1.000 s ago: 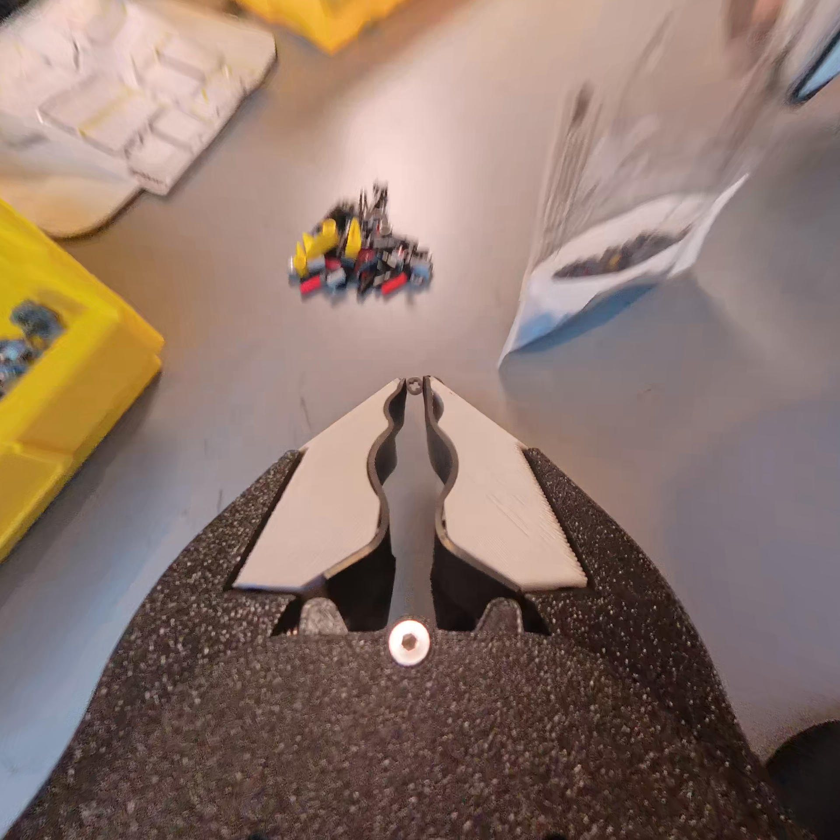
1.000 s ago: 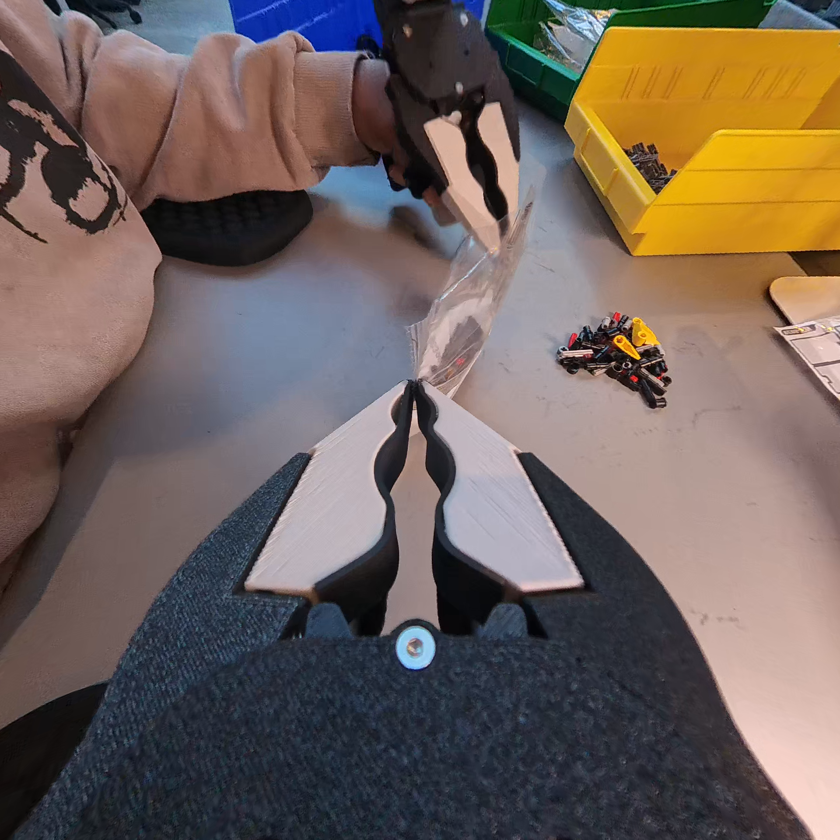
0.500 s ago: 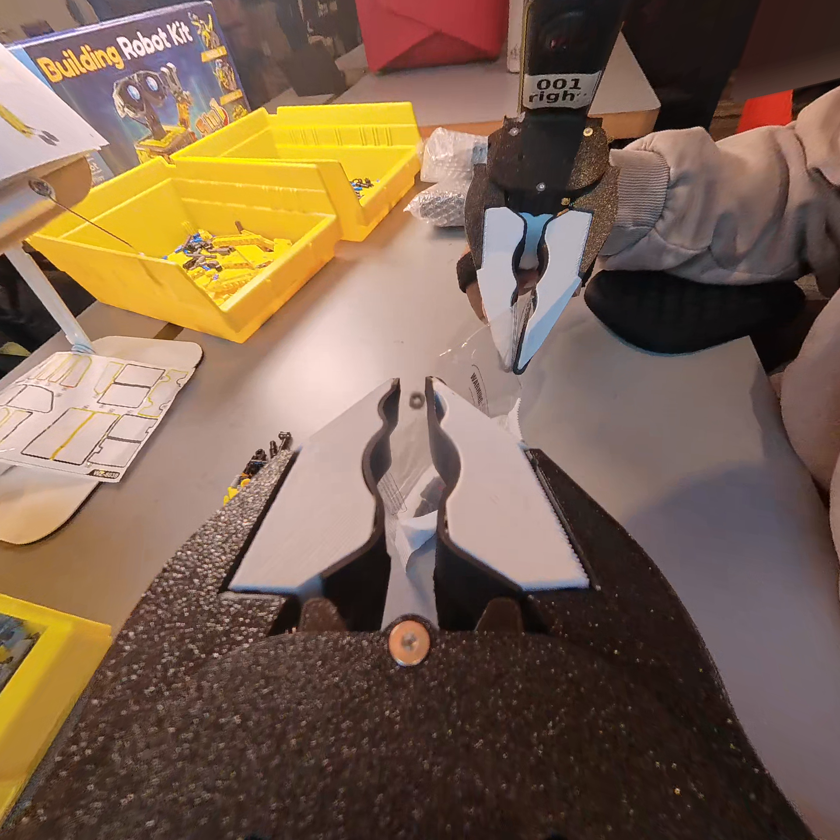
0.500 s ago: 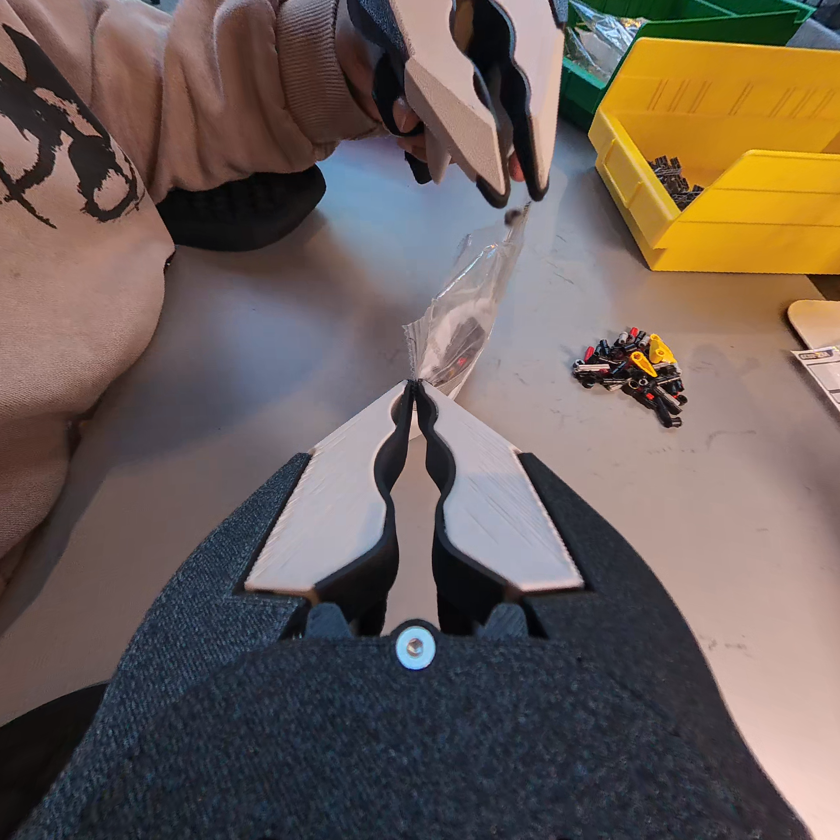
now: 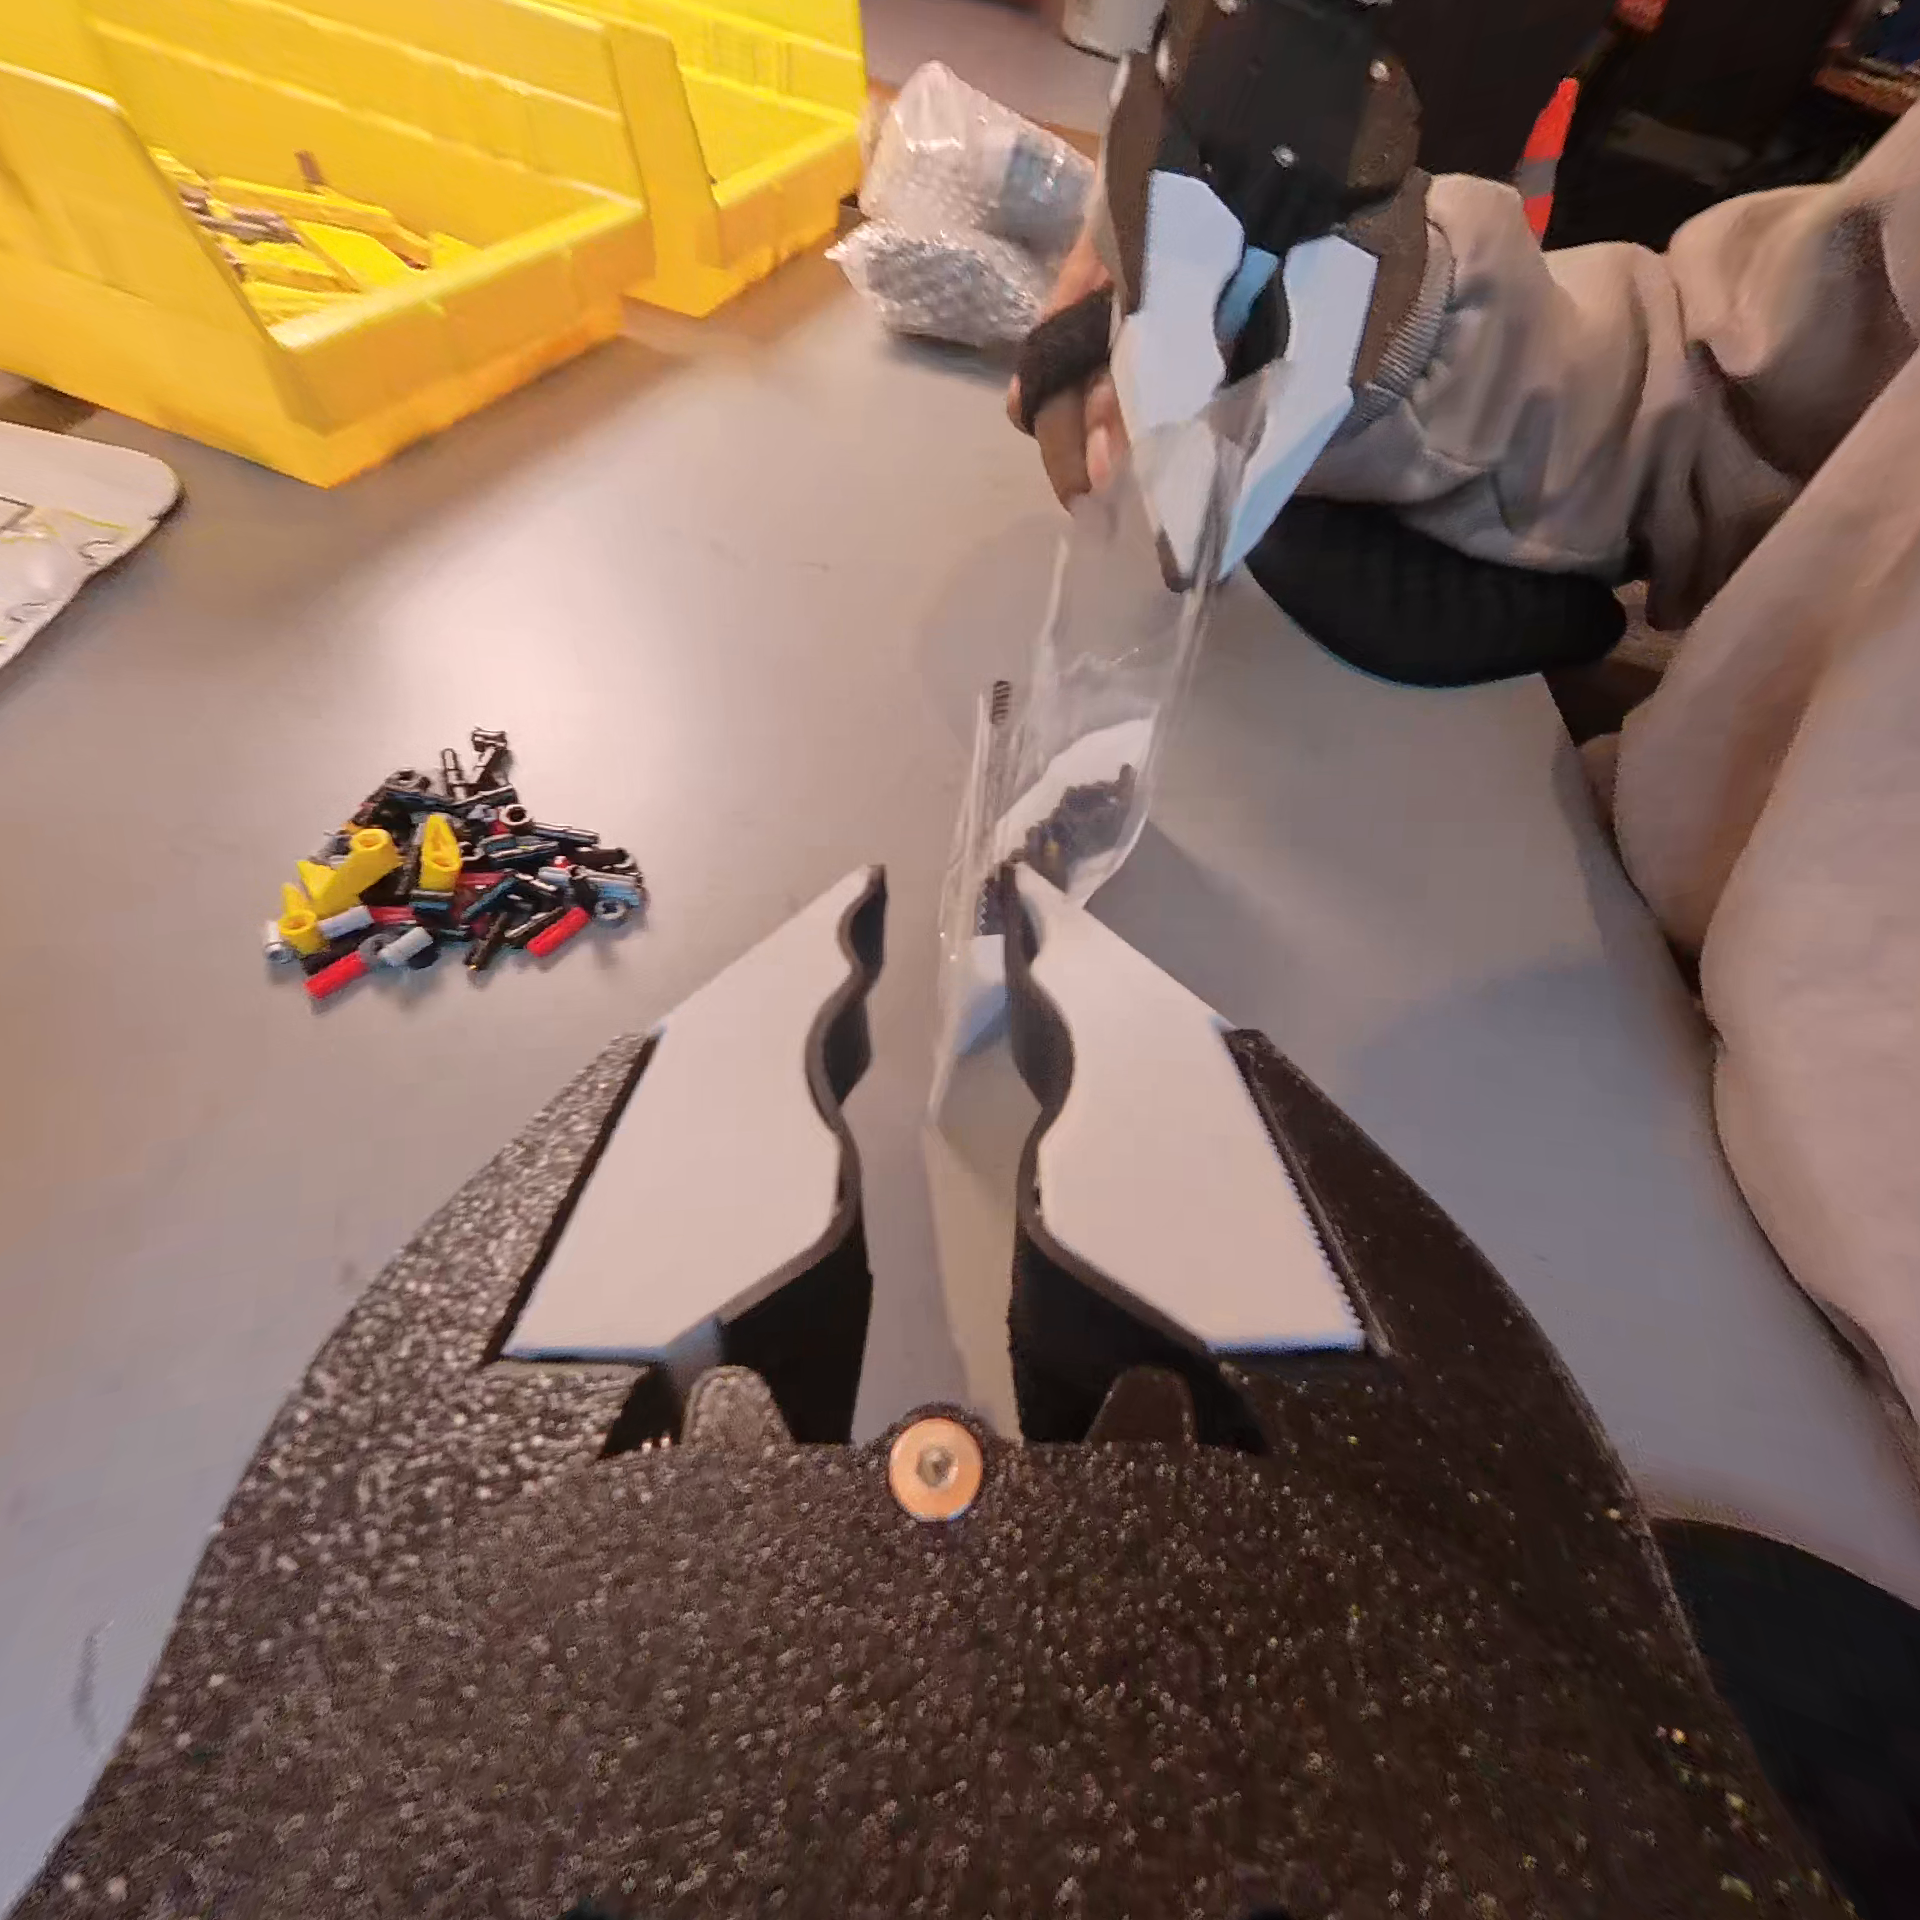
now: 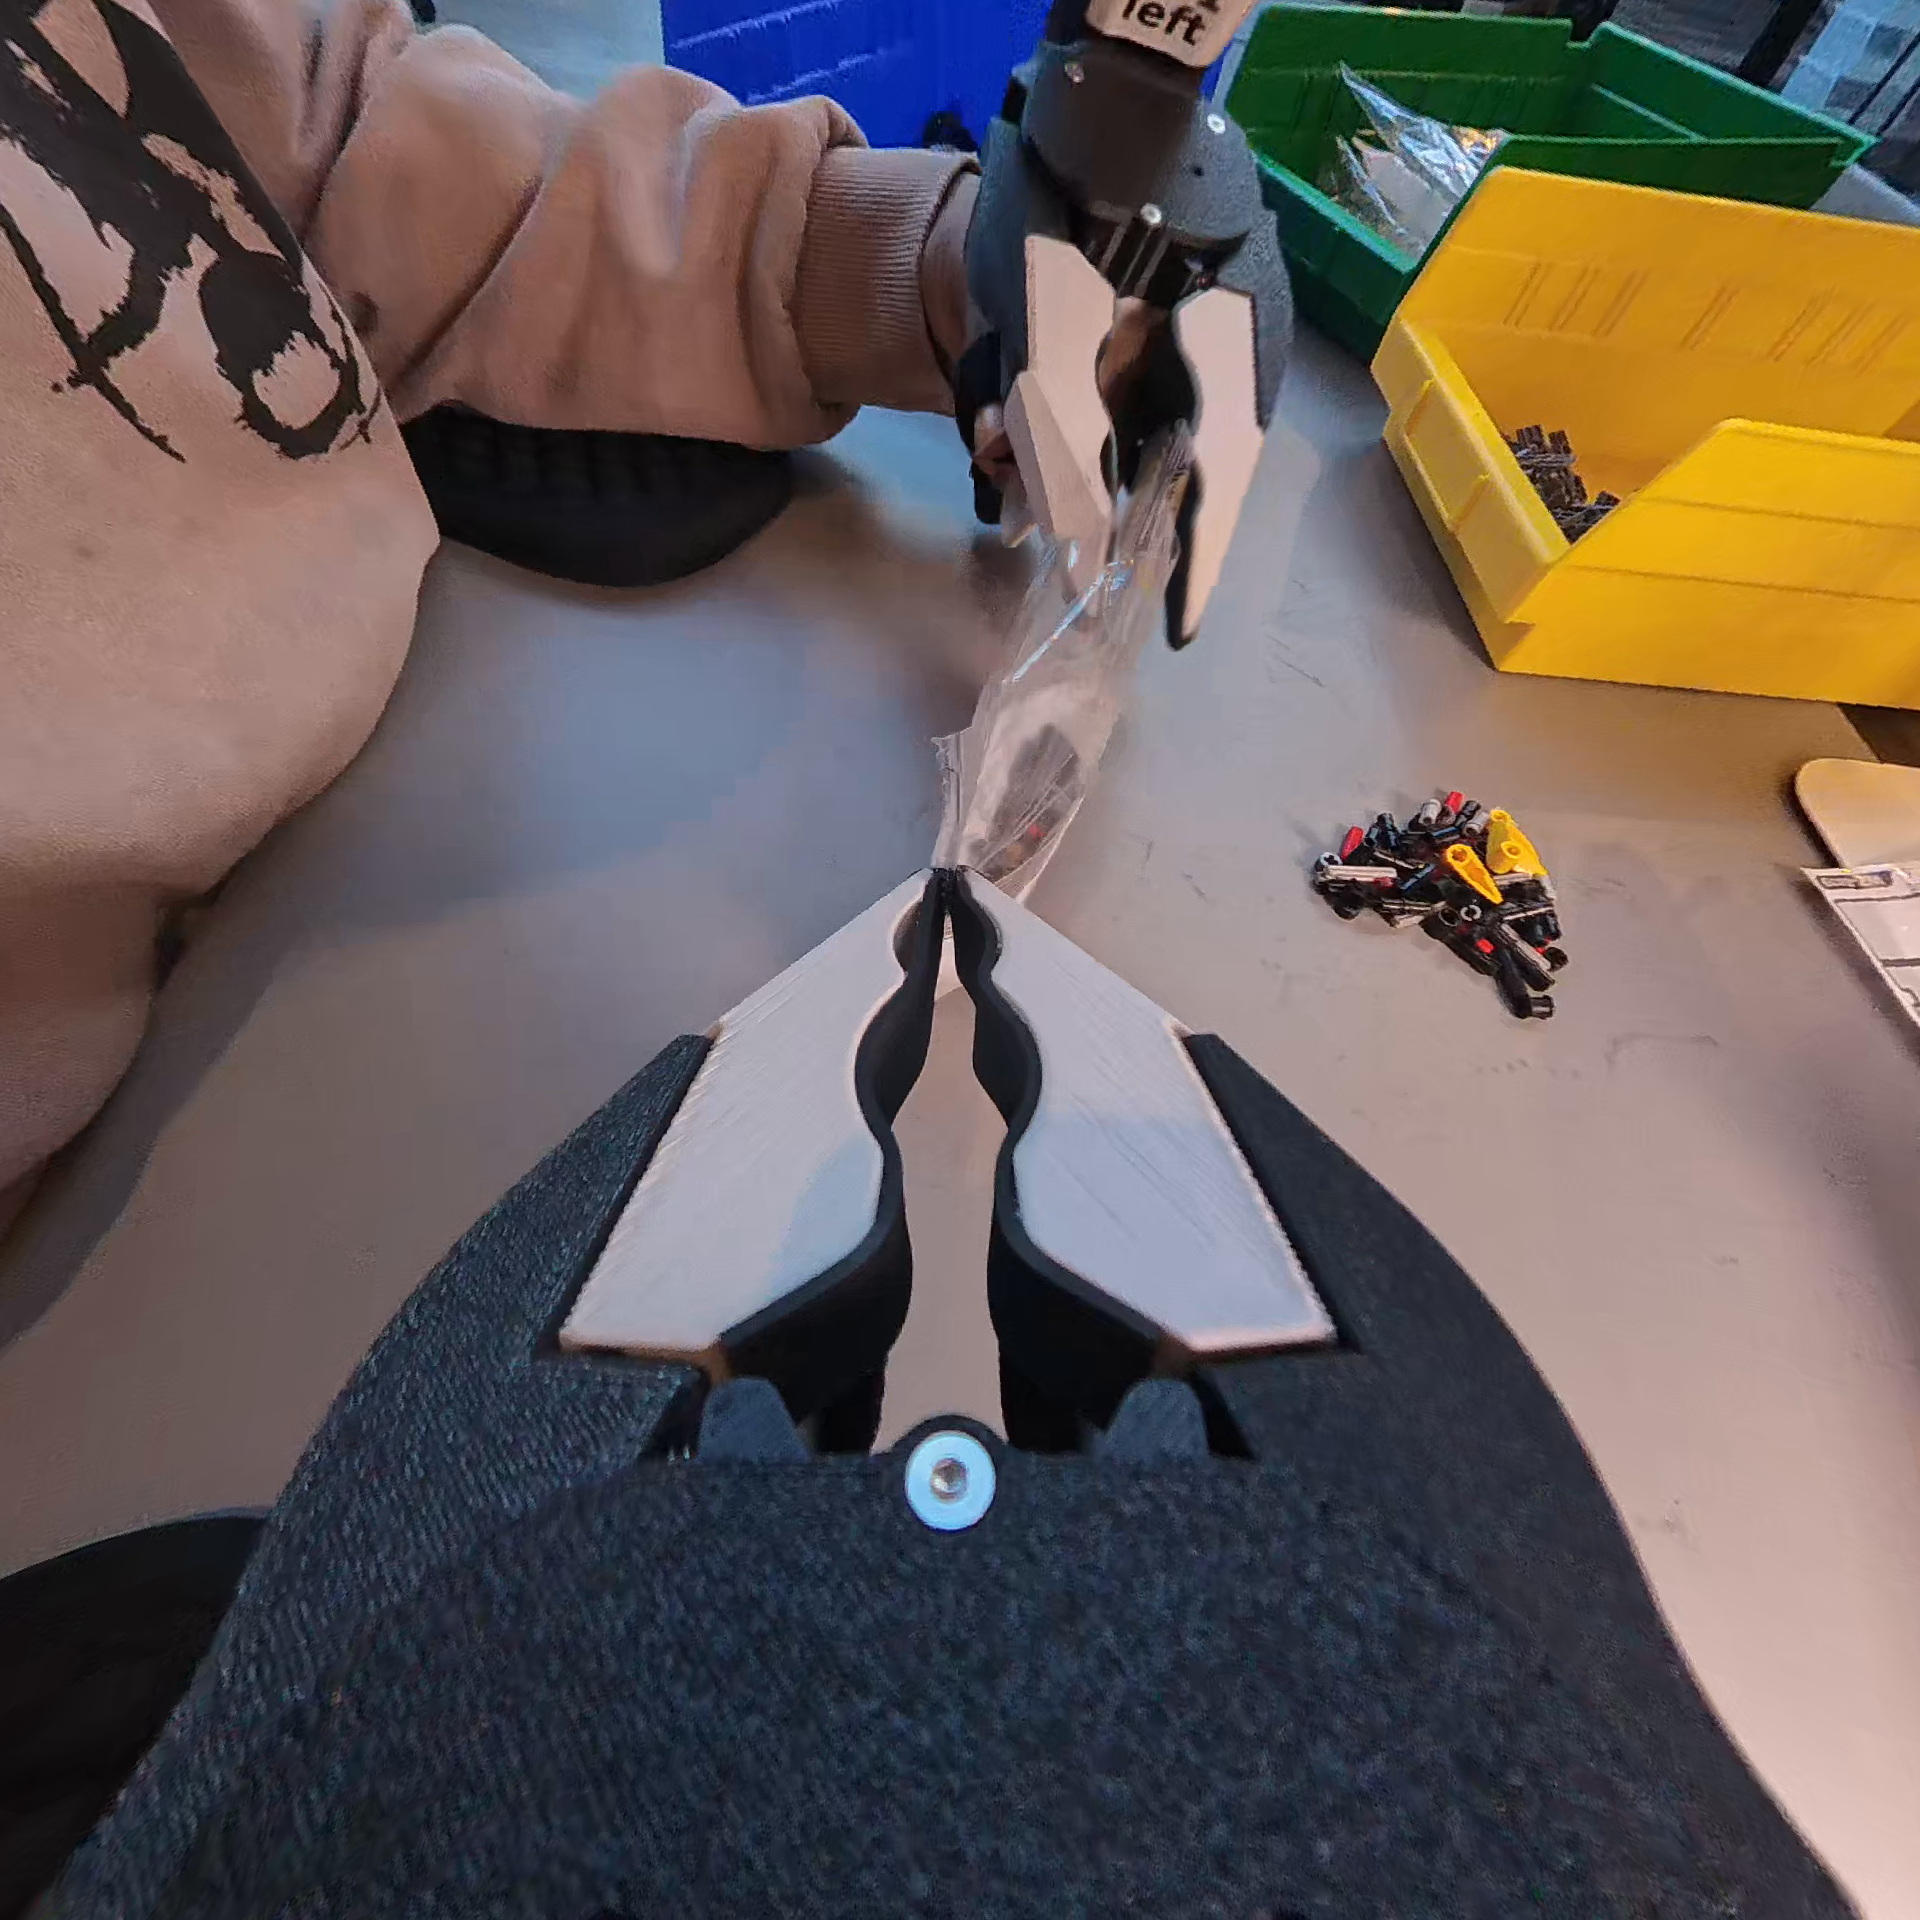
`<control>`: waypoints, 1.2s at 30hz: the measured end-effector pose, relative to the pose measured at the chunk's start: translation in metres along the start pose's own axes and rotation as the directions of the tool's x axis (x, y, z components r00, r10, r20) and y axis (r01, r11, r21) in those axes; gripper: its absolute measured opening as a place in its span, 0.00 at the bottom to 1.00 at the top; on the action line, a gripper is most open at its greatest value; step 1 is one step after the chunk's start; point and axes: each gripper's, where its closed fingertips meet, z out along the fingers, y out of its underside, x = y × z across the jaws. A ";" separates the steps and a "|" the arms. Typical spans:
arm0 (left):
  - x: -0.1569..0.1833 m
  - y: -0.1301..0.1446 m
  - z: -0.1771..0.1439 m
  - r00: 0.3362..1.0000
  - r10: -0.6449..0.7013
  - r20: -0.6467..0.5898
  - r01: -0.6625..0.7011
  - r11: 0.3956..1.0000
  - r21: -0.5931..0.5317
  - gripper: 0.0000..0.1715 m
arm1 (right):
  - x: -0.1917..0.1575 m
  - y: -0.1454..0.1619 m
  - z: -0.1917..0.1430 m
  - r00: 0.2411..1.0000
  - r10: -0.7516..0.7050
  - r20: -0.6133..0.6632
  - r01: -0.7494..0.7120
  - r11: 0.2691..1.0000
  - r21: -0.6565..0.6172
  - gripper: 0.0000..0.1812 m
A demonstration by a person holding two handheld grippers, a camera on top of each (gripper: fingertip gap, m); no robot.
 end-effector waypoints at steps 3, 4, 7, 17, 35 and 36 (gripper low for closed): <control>0.005 0.001 0.008 1.000 0.030 0.000 -0.030 0.999 -0.021 0.00 | 0.010 0.004 -0.003 0.999 0.029 -0.035 -0.029 1.000 0.005 0.00; 0.005 0.000 0.009 0.999 0.037 0.014 -0.036 0.999 -0.020 0.00 | 0.015 0.005 -0.004 0.998 0.045 -0.051 -0.045 0.999 0.015 0.01; 0.004 0.001 0.008 0.996 0.060 0.065 -0.059 0.998 -0.017 0.00 | 0.031 -0.001 -0.012 0.989 0.129 -0.071 -0.120 0.986 0.115 0.09; 0.007 0.005 -0.005 0.991 0.109 0.074 -0.107 0.994 -0.030 0.00 | 0.132 0.006 -0.025 0.887 0.383 -0.257 -0.322 0.914 0.248 0.27; 0.010 0.010 -0.001 0.995 0.088 0.043 -0.088 0.996 -0.019 0.00 | 0.190 0.043 0.135 0.918 0.251 -0.308 -0.354 0.869 -0.345 0.20; 0.010 0.010 -0.001 0.995 0.089 0.043 -0.089 0.996 -0.019 0.00 | 0.191 0.043 0.136 0.918 0.242 -0.314 -0.350 0.867 -0.354 0.17</control>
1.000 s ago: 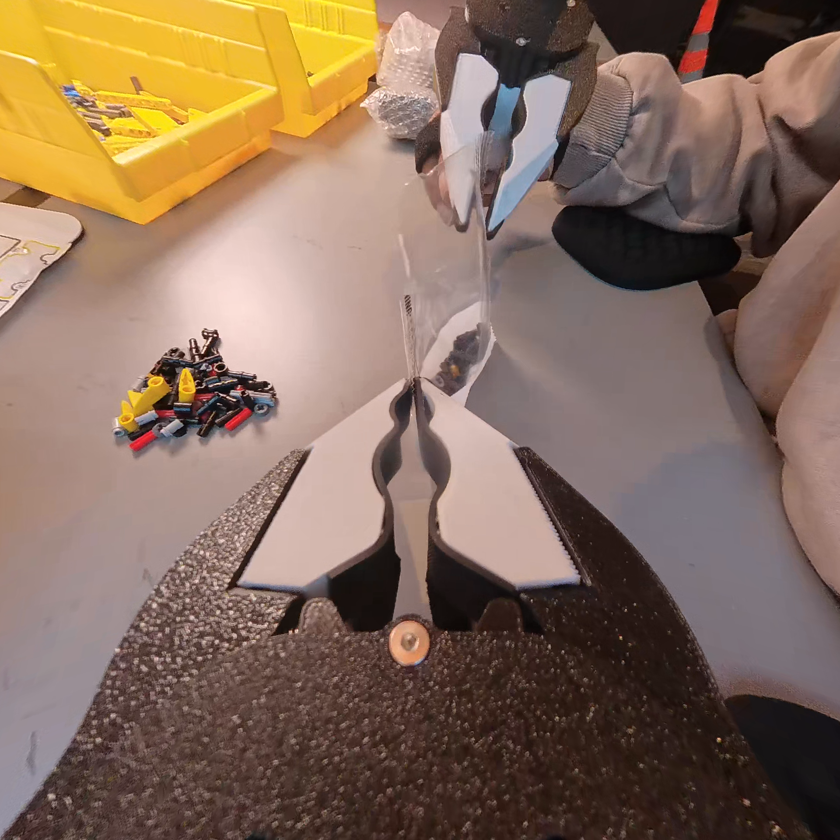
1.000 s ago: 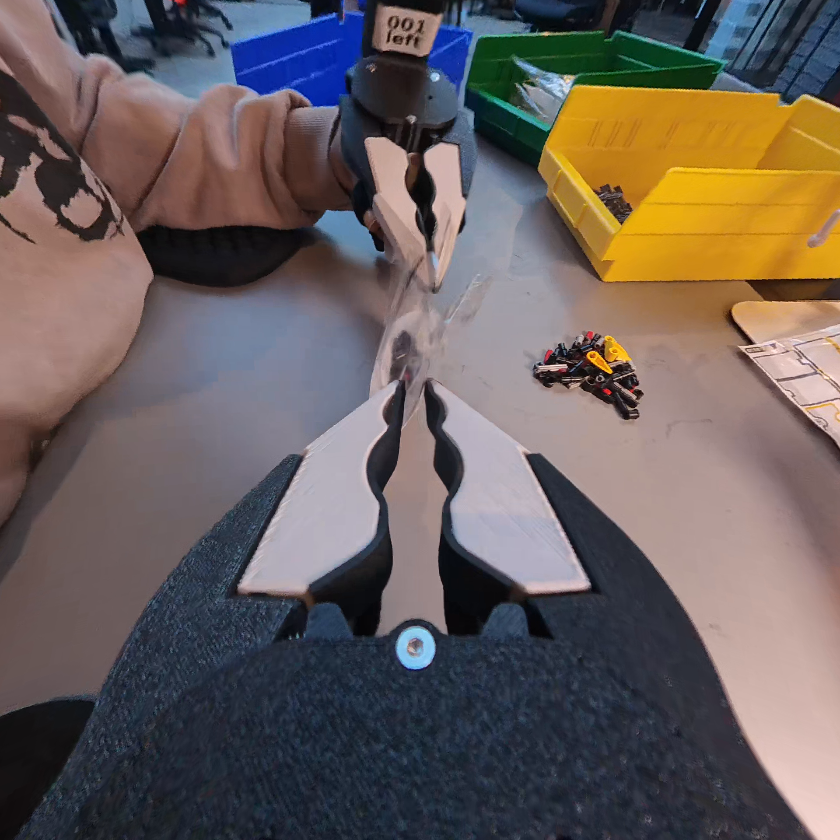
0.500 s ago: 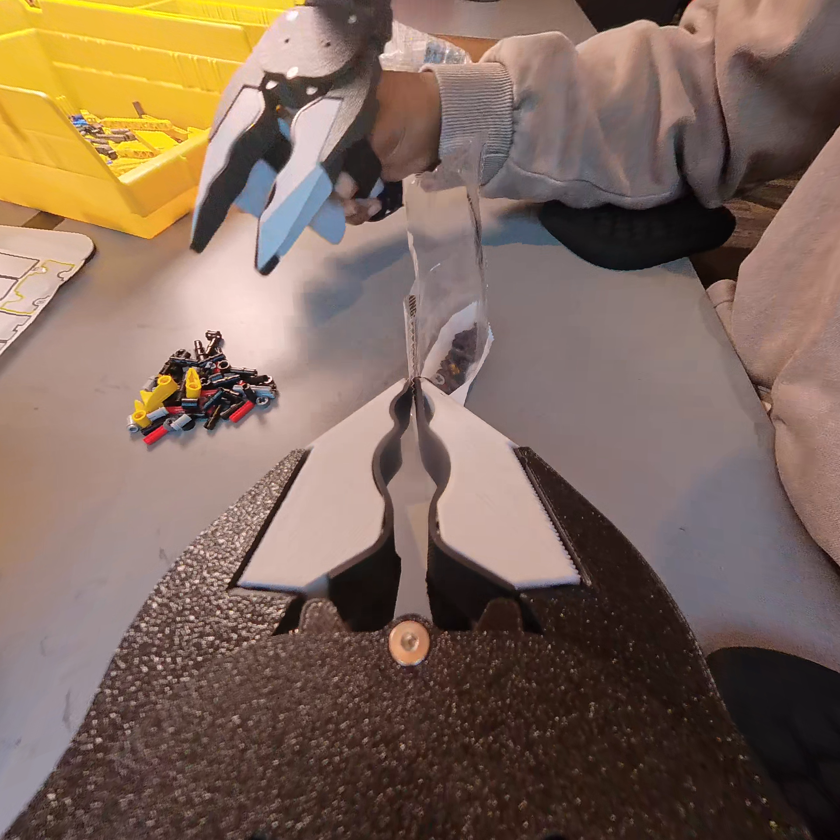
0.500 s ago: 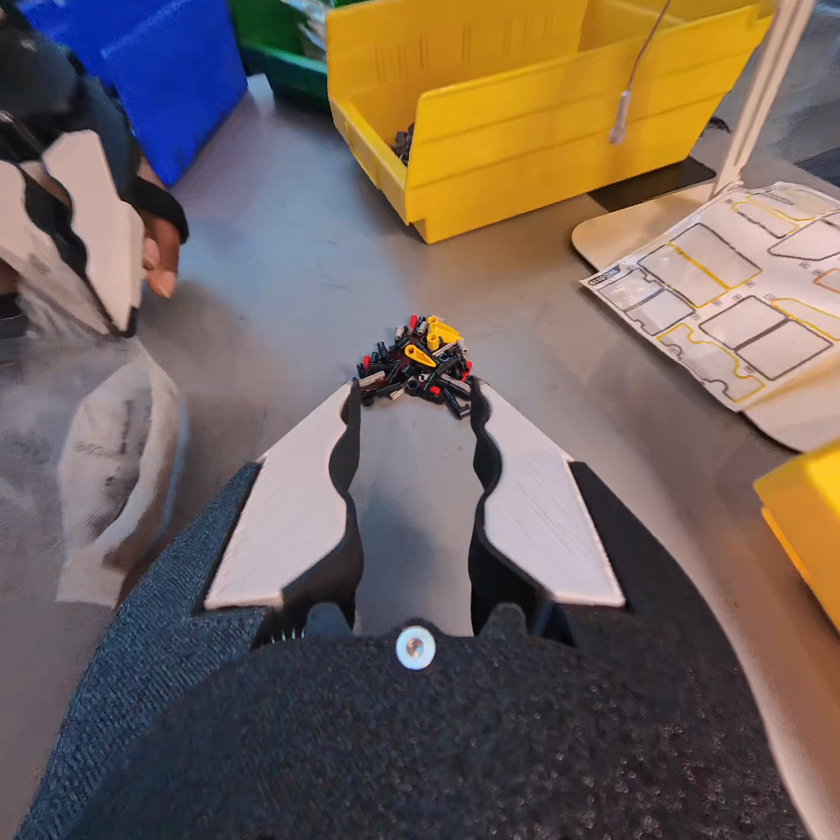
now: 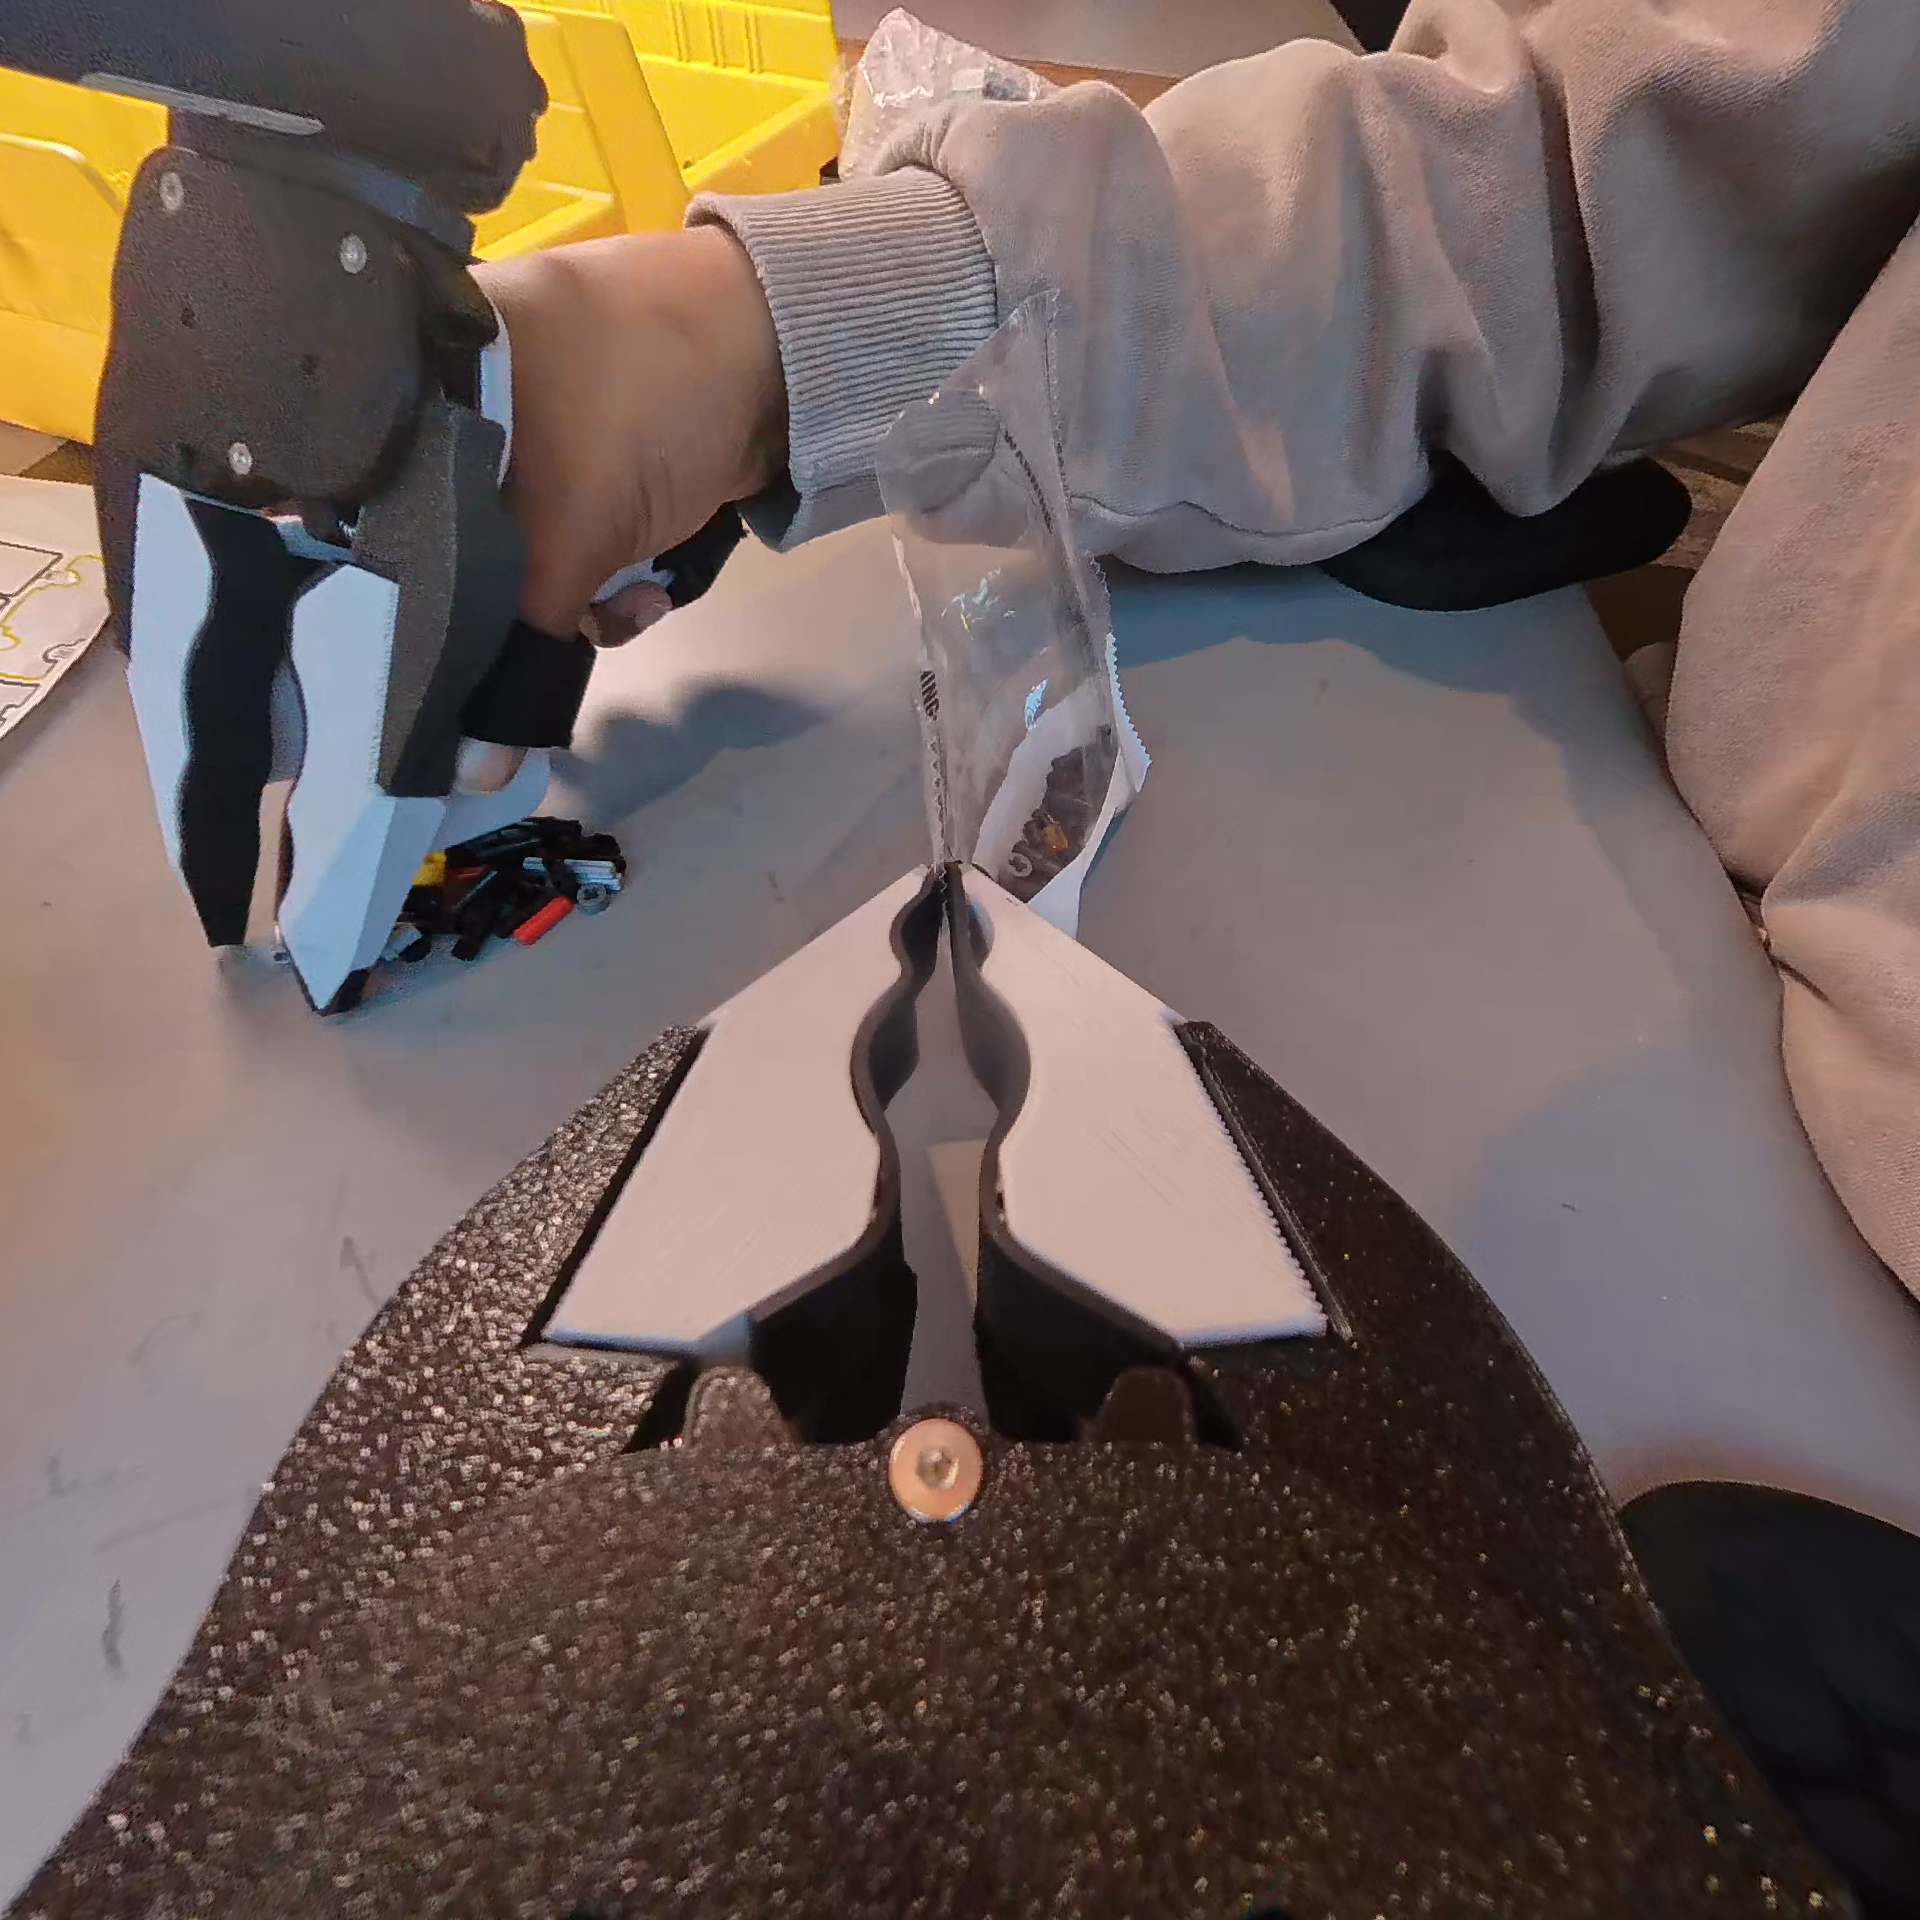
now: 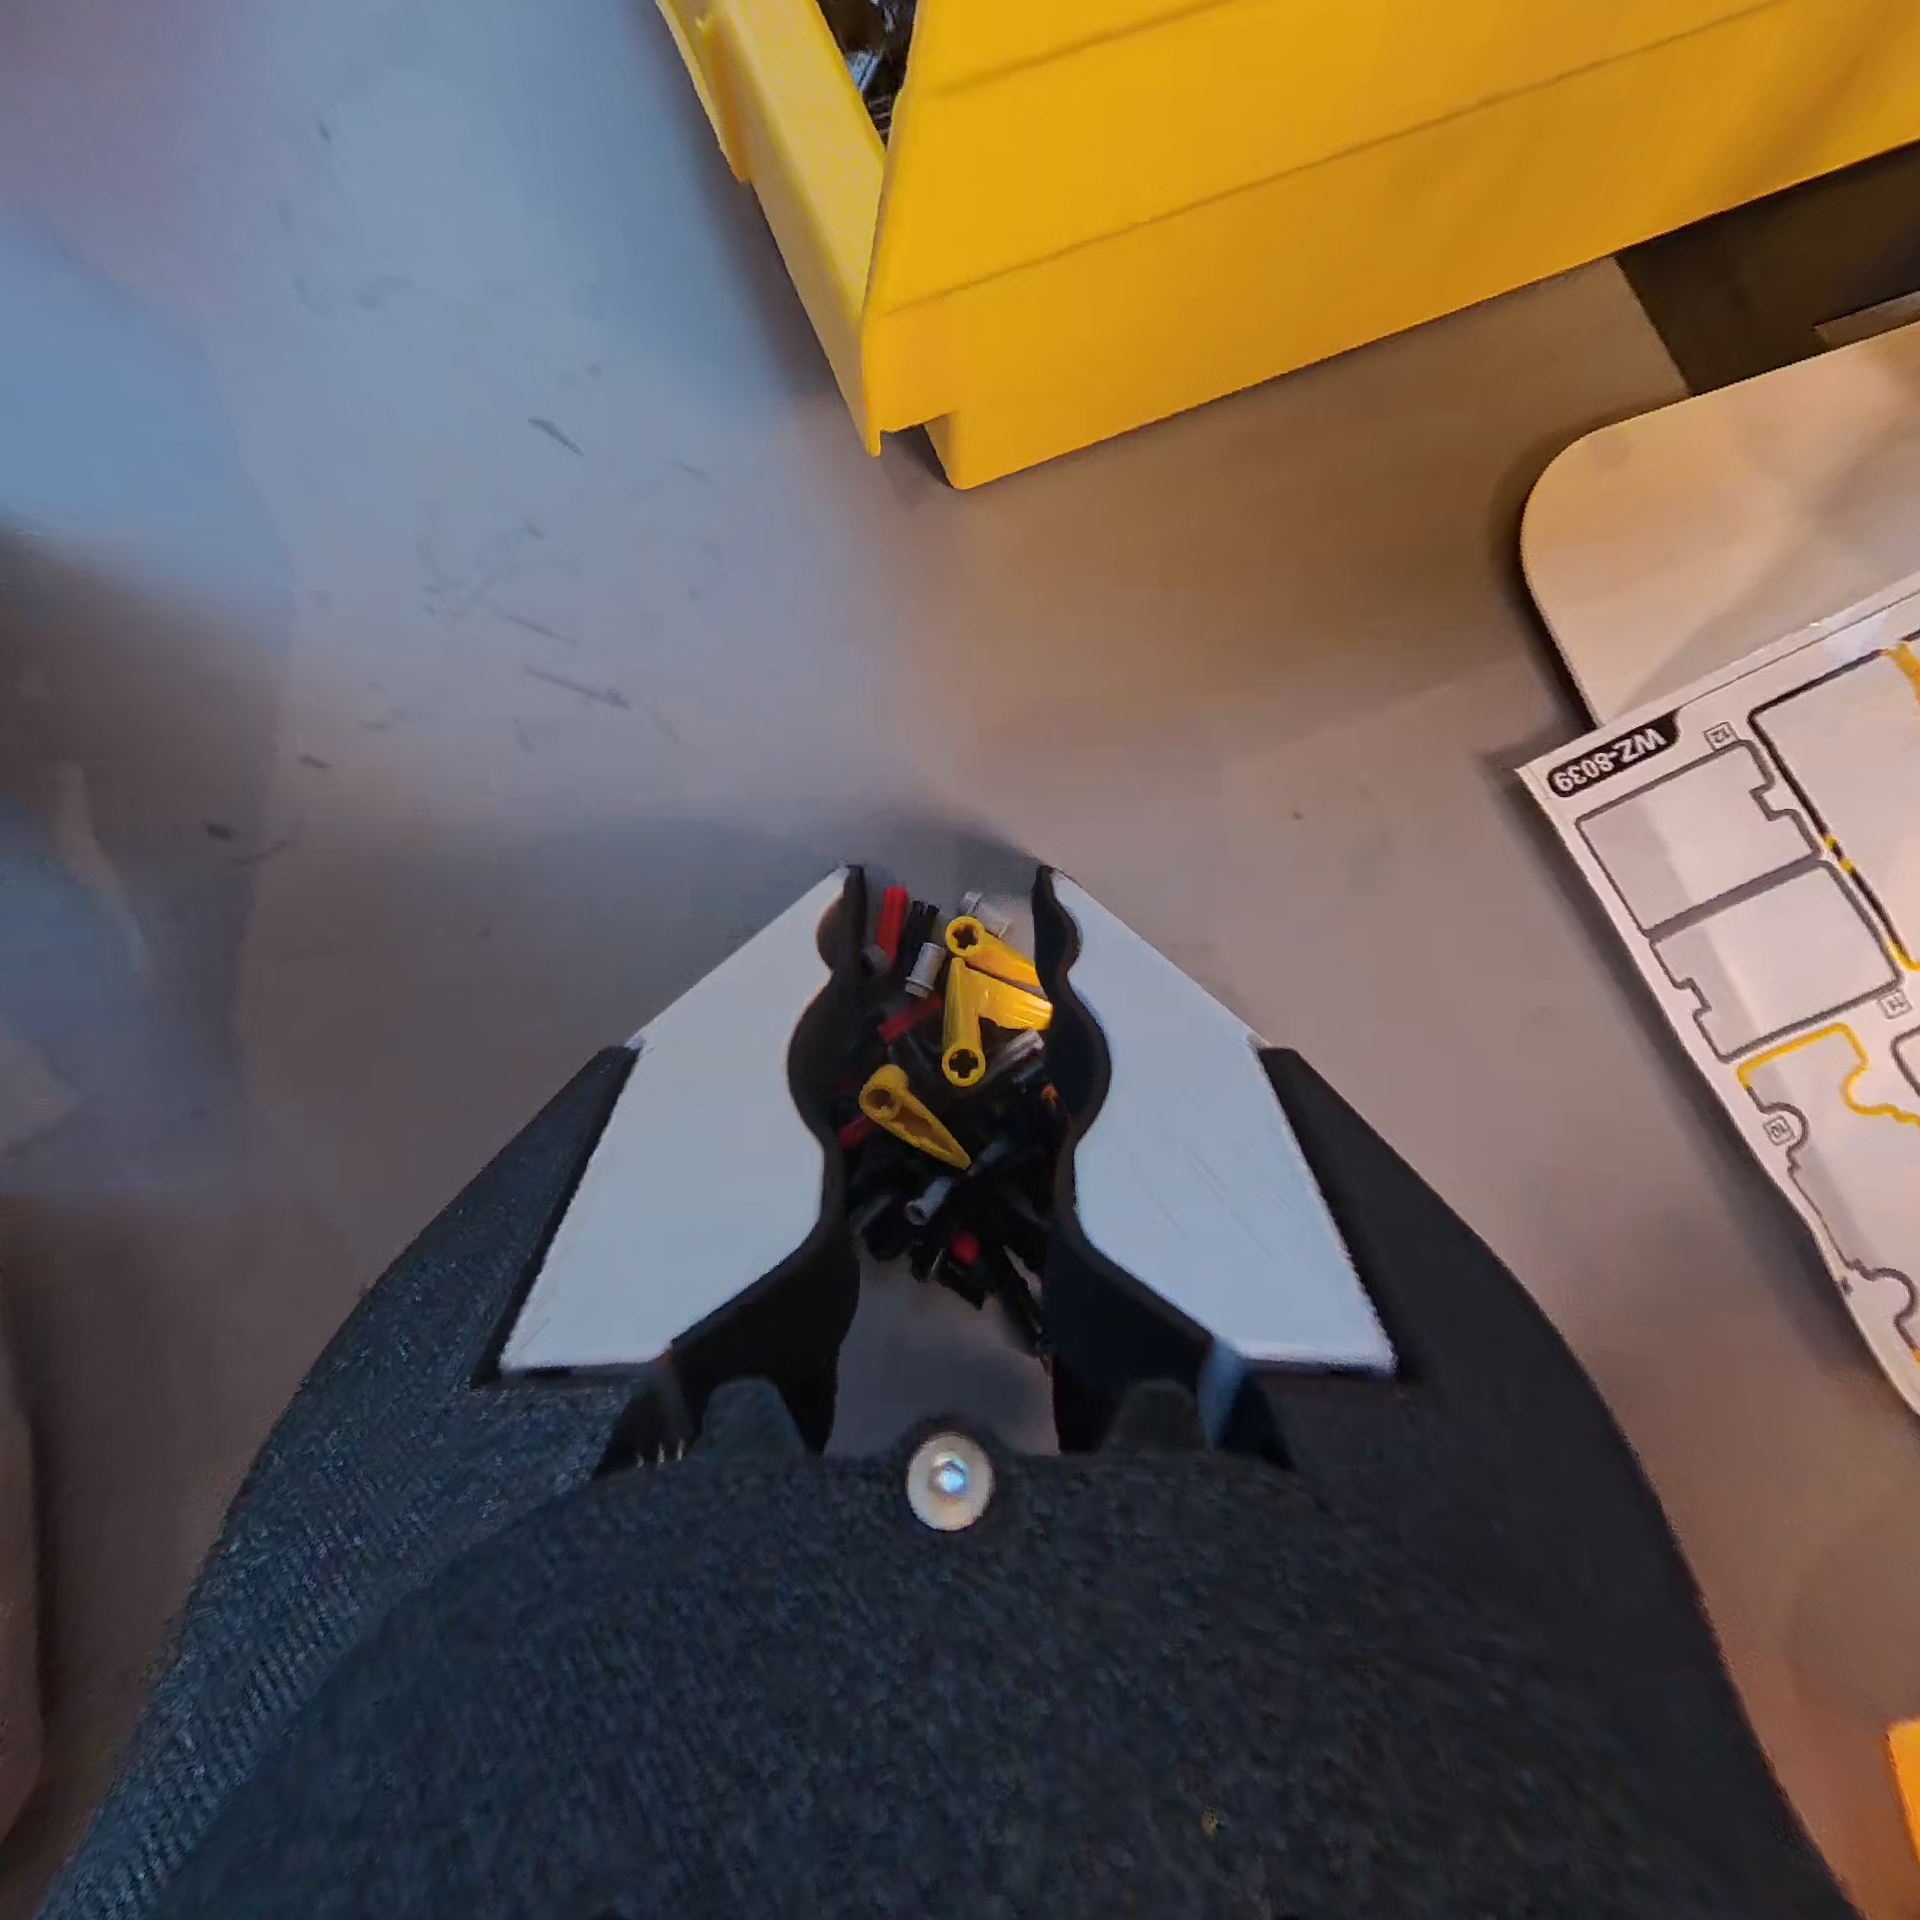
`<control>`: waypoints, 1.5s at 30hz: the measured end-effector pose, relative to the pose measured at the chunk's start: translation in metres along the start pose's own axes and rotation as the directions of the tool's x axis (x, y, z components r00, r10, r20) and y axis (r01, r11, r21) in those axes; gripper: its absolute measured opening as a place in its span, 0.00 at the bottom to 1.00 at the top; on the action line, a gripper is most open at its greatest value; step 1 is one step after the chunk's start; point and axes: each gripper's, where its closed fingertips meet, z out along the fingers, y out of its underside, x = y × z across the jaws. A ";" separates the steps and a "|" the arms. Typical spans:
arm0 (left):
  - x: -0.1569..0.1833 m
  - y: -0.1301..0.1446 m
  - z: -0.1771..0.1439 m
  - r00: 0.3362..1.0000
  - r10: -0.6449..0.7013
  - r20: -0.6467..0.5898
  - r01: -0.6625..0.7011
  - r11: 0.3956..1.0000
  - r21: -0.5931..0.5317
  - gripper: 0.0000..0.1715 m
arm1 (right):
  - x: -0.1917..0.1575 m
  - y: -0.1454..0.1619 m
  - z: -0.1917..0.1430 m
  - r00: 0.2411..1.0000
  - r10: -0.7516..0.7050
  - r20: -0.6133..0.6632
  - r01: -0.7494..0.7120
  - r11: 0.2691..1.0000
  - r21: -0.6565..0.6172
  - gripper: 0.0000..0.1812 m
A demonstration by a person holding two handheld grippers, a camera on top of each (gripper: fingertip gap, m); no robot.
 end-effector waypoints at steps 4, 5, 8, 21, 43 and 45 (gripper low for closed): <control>0.000 0.000 0.000 1.000 0.000 -0.001 0.000 1.000 0.000 0.00 | -0.002 0.002 -0.001 1.000 -0.016 0.012 0.016 0.999 -0.039 0.13; 0.000 0.000 0.000 1.000 -0.001 -0.001 0.001 1.000 0.000 0.00 | -0.002 0.003 -0.002 1.000 -0.015 0.014 0.016 0.999 -0.046 0.12; 0.000 0.000 0.000 1.000 0.000 0.005 0.000 1.000 -0.001 0.00 | -0.002 0.007 -0.005 1.000 -0.023 0.019 0.024 0.998 -0.059 0.08; 0.000 0.000 0.001 1.000 0.024 0.017 -0.024 1.000 -0.016 0.00 | -0.009 0.021 -0.032 0.999 -0.013 0.031 0.014 0.999 -0.041 0.08; -0.033 -0.003 -0.008 0.981 0.040 0.192 -0.042 0.999 0.010 0.00 | -0.111 -0.071 -0.202 0.978 -0.193 0.077 0.118 0.820 0.560 0.45; -0.033 -0.003 -0.008 0.981 0.037 0.193 -0.040 0.999 0.014 0.00 | -0.115 -0.032 -0.195 0.985 -0.140 0.104 0.070 0.863 0.500 0.56</control>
